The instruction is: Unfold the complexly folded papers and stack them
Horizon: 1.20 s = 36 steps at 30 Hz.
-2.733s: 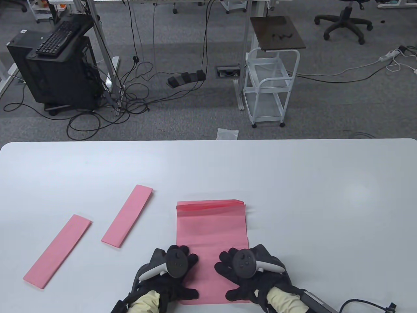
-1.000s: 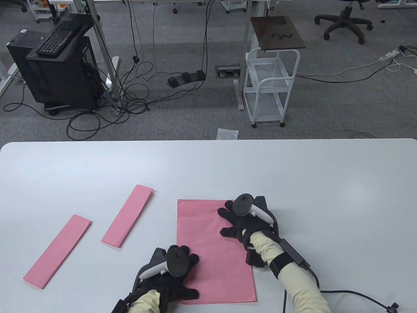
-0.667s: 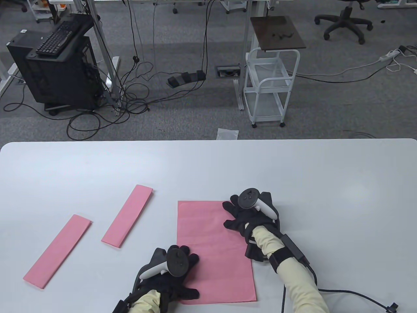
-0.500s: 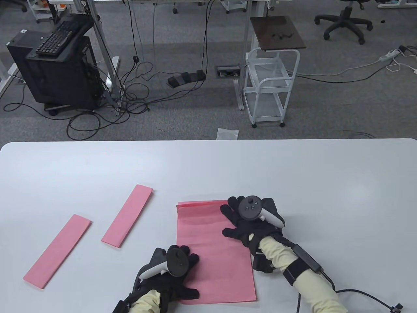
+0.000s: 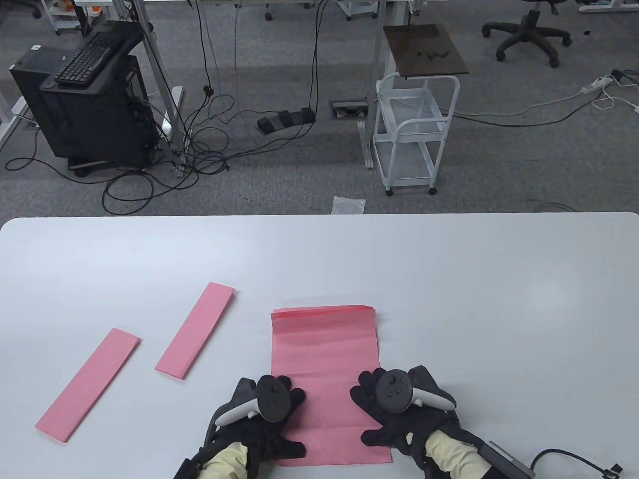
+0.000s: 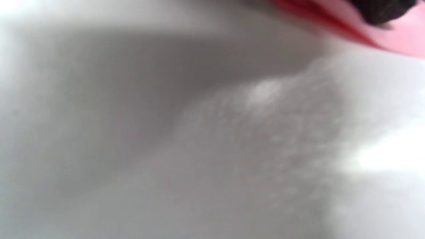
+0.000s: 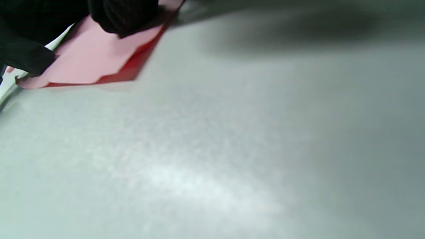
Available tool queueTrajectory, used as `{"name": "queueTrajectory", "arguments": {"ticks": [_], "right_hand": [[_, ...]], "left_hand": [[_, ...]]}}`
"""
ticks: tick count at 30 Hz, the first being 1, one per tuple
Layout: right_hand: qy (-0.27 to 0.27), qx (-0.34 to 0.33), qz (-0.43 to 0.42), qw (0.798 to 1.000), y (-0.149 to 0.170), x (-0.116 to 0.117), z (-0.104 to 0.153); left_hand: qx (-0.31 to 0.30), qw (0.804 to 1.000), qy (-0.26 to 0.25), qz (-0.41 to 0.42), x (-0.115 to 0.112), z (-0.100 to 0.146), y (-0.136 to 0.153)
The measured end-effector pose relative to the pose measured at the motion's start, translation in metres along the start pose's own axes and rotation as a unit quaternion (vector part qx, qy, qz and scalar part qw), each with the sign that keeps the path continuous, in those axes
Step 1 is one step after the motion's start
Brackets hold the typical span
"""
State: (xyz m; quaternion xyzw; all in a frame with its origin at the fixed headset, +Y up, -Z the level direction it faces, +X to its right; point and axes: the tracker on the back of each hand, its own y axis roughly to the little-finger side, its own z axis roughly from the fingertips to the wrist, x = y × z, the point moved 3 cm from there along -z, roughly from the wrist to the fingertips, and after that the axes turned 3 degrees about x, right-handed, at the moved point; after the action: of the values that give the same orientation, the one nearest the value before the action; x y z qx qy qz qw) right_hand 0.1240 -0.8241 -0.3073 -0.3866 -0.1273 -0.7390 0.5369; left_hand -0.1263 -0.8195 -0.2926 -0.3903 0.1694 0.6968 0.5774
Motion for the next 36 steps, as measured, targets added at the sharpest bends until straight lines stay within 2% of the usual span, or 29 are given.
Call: {"name": "queueTrajectory", "arguments": {"ticks": [2, 3, 5, 8, 9, 11, 14, 18, 20, 24, 27, 29, 30, 33, 36], "right_hand": [[0.004, -0.002, 0.000, 1.000, 0.000, 0.000, 0.000], [0.005, -0.004, -0.002, 1.000, 0.000, 0.000, 0.000], [0.002, -0.005, -0.009, 1.000, 0.001, 0.001, 0.000], [0.003, -0.005, -0.009, 1.000, 0.001, 0.001, 0.000], [0.004, -0.004, -0.010, 1.000, 0.002, 0.001, 0.000], [0.001, -0.004, -0.011, 1.000, 0.002, 0.001, 0.000], [0.001, -0.004, -0.012, 1.000, 0.002, 0.001, 0.000], [-0.001, -0.004, -0.013, 1.000, 0.002, 0.002, 0.001], [-0.002, -0.004, -0.013, 1.000, 0.002, 0.002, 0.001], [-0.005, -0.004, -0.013, 1.000, 0.002, 0.002, 0.001], [-0.006, -0.004, -0.013, 1.000, 0.002, 0.002, 0.001], [-0.007, -0.004, -0.014, 1.000, 0.002, 0.002, 0.001], [-0.008, -0.004, -0.014, 1.000, 0.002, 0.002, 0.001], [-0.009, -0.004, -0.015, 1.000, 0.002, 0.002, 0.001], [-0.009, -0.004, -0.015, 1.000, 0.002, 0.002, 0.001]], "left_hand": [[0.006, 0.999, -0.033, -0.017, 0.004, 0.005, -0.016], [-0.014, 0.999, -0.042, -0.020, 0.004, 0.005, -0.026], [-0.051, 0.998, -0.025, -0.019, -0.002, 0.003, -0.049], [-0.041, 0.998, 0.001, -0.038, -0.015, -0.009, -0.062], [-0.024, 0.997, -0.007, -0.072, -0.014, -0.010, -0.059], [-0.018, 0.996, -0.012, -0.087, -0.009, -0.008, -0.050], [0.009, 0.997, 0.011, -0.078, -0.005, 0.000, -0.024], [0.054, 0.997, 0.014, -0.044, 0.001, 0.014, 0.026], [0.066, 0.997, 0.017, -0.019, 0.001, 0.018, 0.040], [0.066, 0.997, 0.019, -0.019, 0.001, 0.019, 0.042], [0.063, 0.997, 0.016, -0.032, 0.008, 0.021, 0.036], [0.055, 0.996, -0.046, -0.047, 0.019, 0.024, 0.025], [0.030, 0.997, -0.062, -0.041, 0.022, 0.023, 0.017], [-0.044, 0.999, -0.024, -0.019, 0.016, 0.009, -0.017], [-0.054, 0.995, 0.011, -0.081, 0.007, -0.011, -0.038]]}}
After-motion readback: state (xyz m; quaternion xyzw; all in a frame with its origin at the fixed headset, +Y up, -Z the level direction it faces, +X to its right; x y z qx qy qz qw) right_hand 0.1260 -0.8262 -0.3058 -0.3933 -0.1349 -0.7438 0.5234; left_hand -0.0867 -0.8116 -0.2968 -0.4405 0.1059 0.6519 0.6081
